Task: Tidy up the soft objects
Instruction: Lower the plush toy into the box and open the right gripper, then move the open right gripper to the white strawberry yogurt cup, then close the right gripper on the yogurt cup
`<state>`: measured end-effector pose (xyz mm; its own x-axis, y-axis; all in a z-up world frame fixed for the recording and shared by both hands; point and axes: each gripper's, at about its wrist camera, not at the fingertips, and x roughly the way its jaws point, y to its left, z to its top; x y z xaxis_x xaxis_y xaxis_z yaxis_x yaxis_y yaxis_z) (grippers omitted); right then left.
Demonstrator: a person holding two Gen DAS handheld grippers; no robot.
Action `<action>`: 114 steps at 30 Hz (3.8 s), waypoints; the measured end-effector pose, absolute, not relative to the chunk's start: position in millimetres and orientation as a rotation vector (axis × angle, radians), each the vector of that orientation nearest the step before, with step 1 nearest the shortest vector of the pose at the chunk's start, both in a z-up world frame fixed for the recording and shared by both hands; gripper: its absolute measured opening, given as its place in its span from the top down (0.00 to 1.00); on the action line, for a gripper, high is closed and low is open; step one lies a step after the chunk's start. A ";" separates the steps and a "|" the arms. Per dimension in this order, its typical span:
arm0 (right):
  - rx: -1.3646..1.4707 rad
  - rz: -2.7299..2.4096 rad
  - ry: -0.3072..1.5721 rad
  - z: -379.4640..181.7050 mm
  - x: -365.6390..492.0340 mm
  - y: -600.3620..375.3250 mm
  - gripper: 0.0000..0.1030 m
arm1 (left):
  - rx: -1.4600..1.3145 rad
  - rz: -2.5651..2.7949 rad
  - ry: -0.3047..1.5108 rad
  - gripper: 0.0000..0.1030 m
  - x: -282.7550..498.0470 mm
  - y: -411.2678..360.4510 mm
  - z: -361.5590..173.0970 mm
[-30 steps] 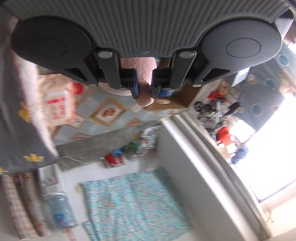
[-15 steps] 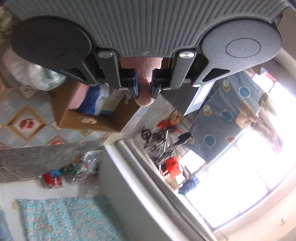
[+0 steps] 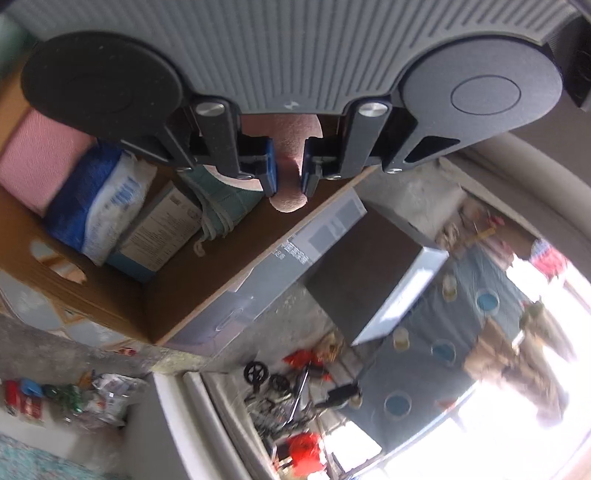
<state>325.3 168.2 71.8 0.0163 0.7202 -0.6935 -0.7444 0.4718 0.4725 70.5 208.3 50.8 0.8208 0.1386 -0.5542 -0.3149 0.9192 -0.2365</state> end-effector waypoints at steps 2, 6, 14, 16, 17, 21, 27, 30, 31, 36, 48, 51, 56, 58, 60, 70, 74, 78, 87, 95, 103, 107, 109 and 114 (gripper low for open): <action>-0.120 1.156 1.077 54.3 329.2 181.3 0.87 | -0.347 0.265 0.574 0.16 69.5 218.6 45.2; -0.276 1.136 1.140 24.8 334.0 184.3 0.86 | -0.374 0.266 0.589 0.16 55.0 226.9 35.5; -0.456 1.020 1.262 3.1 340.2 162.6 0.84 | -0.398 0.225 0.592 0.16 61.3 233.0 30.0; -0.522 1.004 1.249 2.9 331.7 162.9 0.84 | -0.398 0.218 0.595 0.16 60.1 232.0 28.3; -0.542 1.000 1.247 1.5 328.4 160.2 0.84 | -0.398 0.216 0.598 0.16 59.9 231.8 27.5; -0.564 0.965 1.245 2.5 325.6 158.4 0.74 | -0.396 0.212 0.611 0.16 57.4 230.8 25.8; -0.524 0.929 1.208 14.4 320.1 141.4 0.43 | -0.383 0.219 0.613 0.16 50.7 229.7 29.6; -0.451 0.931 1.165 29.9 316.9 131.2 0.36 | -0.383 0.224 0.614 0.15 46.4 228.4 32.3; -0.421 0.926 1.145 38.5 314.4 124.6 0.35 | -0.383 0.225 0.614 0.15 44.8 227.4 33.7; -0.218 0.869 1.028 92.3 291.4 62.6 0.25 | -0.372 0.198 0.587 0.15 34.7 215.6 46.7; 0.159 0.473 0.927 116.1 171.2 -171.8 0.19 | -0.268 -0.084 0.543 0.12 21.5 121.1 62.6; 0.242 0.363 0.938 96.8 136.3 -221.4 0.19 | -0.230 -0.166 0.548 0.11 21.8 88.8 57.8; 0.385 0.225 0.947 53.9 76.8 -278.7 0.19 | -0.175 -0.291 0.568 0.11 23.1 36.3 41.6; 0.427 0.173 0.931 40.3 55.7 -294.0 0.19 | -0.159 -0.332 0.572 0.12 21.9 19.6 33.6; 0.470 0.134 0.919 26.5 39.6 -303.9 0.19 | -0.140 -0.373 0.580 0.12 24.1 1.9 25.4; 0.636 0.040 0.864 -23.5 27.3 -325.3 0.35 | -0.100 -0.518 0.682 0.33 46.1 -59.3 -39.7; 0.568 0.029 0.874 -29.4 41.7 -323.0 0.45 | -0.048 -0.554 0.736 0.39 53.3 -78.4 -63.0; 0.515 0.003 0.874 -36.6 49.9 -325.7 0.75 | -0.053 -0.571 0.761 0.54 59.2 -93.4 -74.5; 0.592 0.010 0.910 -59.4 59.3 -338.6 0.83 | -0.142 -0.628 0.775 0.70 64.7 -117.3 -81.0; 0.718 0.077 0.938 -70.6 63.3 -342.9 0.83 | -0.175 -0.588 0.781 0.72 63.6 -107.6 -72.7; 0.950 0.227 1.012 -101.7 76.4 -338.0 0.86 | -0.170 -0.630 0.753 0.73 59.3 -107.6 -55.7; 0.872 0.173 0.998 -93.8 79.2 -338.3 0.86 | -0.141 -0.619 0.765 0.72 59.4 -114.0 -61.8; 0.843 0.178 1.004 -91.3 81.5 -340.0 0.85 | -0.162 -0.616 0.758 0.71 57.6 -106.6 -59.0; 0.635 0.211 0.993 -67.2 87.3 -326.9 0.80 | -0.156 -0.550 0.698 0.54 47.9 -78.4 -44.4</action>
<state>87.3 -326.9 -67.2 0.5433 0.4435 -0.7128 0.1157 0.8014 0.5868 47.9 -78.4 -44.4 0.6314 -0.5292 -0.5669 0.4276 0.8474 -0.3147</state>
